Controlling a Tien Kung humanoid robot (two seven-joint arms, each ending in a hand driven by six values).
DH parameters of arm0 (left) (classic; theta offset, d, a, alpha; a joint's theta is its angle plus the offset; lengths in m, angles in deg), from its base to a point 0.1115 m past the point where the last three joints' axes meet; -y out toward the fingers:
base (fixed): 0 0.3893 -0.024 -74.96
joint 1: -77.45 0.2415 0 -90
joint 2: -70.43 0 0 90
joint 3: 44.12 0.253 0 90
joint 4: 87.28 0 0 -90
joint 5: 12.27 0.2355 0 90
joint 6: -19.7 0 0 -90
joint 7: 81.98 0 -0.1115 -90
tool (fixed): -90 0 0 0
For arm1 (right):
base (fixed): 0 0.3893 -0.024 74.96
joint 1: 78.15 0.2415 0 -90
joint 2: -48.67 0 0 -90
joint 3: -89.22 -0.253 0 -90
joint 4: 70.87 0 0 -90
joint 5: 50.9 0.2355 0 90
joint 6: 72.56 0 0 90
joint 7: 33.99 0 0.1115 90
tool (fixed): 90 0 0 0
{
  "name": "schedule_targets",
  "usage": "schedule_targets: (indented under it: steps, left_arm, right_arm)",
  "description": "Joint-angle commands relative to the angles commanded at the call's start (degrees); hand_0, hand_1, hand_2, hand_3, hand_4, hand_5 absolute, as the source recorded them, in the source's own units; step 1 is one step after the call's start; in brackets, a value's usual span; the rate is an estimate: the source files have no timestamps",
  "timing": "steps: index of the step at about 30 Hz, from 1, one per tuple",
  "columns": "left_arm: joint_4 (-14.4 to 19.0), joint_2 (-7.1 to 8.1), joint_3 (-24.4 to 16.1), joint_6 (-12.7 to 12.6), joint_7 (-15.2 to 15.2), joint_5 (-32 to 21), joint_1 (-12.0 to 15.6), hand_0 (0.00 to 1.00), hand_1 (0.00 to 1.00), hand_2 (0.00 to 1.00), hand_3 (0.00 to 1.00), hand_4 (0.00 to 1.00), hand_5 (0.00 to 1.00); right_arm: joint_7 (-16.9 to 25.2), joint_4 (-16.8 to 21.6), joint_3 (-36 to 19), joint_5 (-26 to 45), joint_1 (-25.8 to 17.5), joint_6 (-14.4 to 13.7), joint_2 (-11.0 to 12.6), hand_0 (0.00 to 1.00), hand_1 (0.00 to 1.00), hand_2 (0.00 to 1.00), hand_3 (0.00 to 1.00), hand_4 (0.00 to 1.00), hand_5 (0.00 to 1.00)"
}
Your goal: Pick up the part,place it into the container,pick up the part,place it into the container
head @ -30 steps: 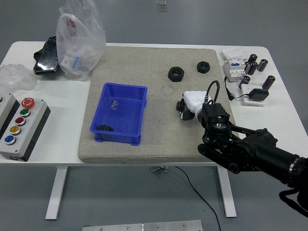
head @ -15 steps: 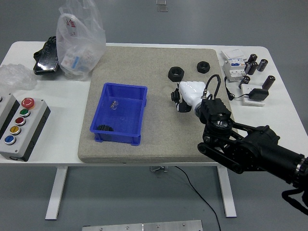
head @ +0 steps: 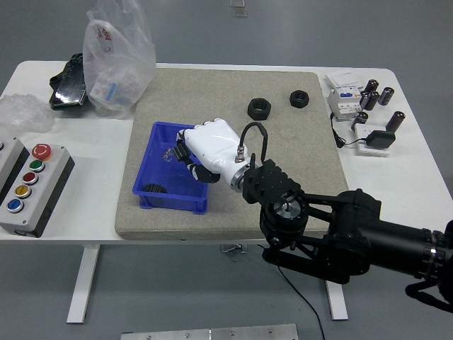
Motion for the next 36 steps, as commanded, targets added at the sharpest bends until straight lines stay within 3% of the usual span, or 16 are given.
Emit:
schedule_targets:
  steps: [3,4,9,10,24,28,33,34,36]
  left_arm:
    - [0.0,0.04,-0.1,0.0,0.1,0.1,0.0,0.645,0.570,0.562,0.611,0.727,0.340]
    - [0.0,0.04,-0.1,0.0,0.2,0.1,0.1,0.645,0.571,0.562,0.612,0.726,0.338]
    - [0.0,0.06,-0.1,0.0,0.2,0.2,0.1,0.645,0.571,0.562,0.612,0.726,0.338]
    - [0.0,0.07,-0.1,0.0,0.2,0.2,0.1,0.644,0.568,0.562,0.612,0.726,0.340]
    - [0.0,0.04,-0.1,0.1,0.2,0.3,0.0,0.644,0.570,0.561,0.612,0.727,0.341]
    - [0.0,0.08,-0.2,0.1,0.2,0.4,0.1,0.644,0.570,0.560,0.612,0.727,0.342]
    - [0.0,0.08,-0.1,0.0,0.0,0.0,0.3,0.644,0.570,0.560,0.612,0.727,0.342]
    - [0.0,0.06,-0.1,0.0,0.0,0.0,0.5,0.644,0.571,0.560,0.612,0.726,0.342]
    - [0.0,0.02,-0.2,0.0,0.1,0.0,0.7,0.644,0.571,0.560,0.612,0.726,0.342]
  right_arm:
    - [-0.1,0.3,0.8,-0.1,0.2,0.5,-0.1,0.497,0.658,0.675,0.568,0.427,0.071]
    - [-0.1,0.3,0.9,0.0,0.2,0.6,-0.1,0.507,0.741,0.810,0.708,0.407,0.283]
    - [-0.3,0.2,1.6,0.2,0.2,1.3,-0.3,0.507,0.741,0.810,0.708,0.407,0.283]
    - [-0.4,0.1,1.6,0.3,0.2,1.4,-0.3,0.513,0.767,0.853,0.816,0.461,0.285]
    - [-0.6,0.5,0.6,-0.1,-0.4,3.3,-0.1,0.510,0.777,0.870,0.877,0.500,0.267]
    - [-0.1,0.8,-2.0,0.1,-1.4,1.8,0.4,0.493,0.763,0.851,0.848,0.514,0.275]
    - [3.4,2.8,-10.2,5.7,-6.3,-3.9,3.6,0.493,0.763,0.851,0.848,0.514,0.275]
    - [4.7,3.1,-12.0,7.2,-7.5,-5.2,4.3,0.478,0.709,0.781,0.736,0.503,0.287]
    - [7.5,3.6,-16.6,10.7,-10.0,-8.0,5.6,0.478,0.709,0.781,0.736,0.503,0.287]
